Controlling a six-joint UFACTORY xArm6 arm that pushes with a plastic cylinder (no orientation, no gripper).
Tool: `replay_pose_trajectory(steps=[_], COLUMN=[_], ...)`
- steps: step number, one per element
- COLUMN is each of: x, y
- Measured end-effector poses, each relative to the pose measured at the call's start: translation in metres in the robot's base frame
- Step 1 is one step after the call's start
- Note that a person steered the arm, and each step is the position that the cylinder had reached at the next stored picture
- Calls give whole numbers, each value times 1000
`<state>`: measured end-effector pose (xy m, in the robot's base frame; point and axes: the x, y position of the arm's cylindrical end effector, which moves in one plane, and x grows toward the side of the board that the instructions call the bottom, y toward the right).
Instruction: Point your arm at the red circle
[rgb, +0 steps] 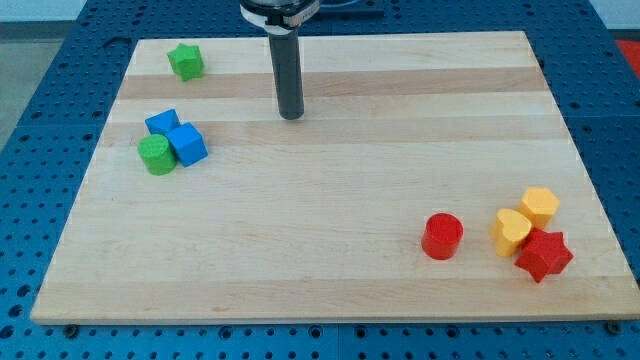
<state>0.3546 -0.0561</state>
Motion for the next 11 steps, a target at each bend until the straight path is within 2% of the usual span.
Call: replay_pose_trajectory(steps=[1, 3, 4, 5, 7, 9, 11], x=[7, 32, 38, 45, 56, 124, 183], y=[-10, -74, -81, -35, 142, 191, 202])
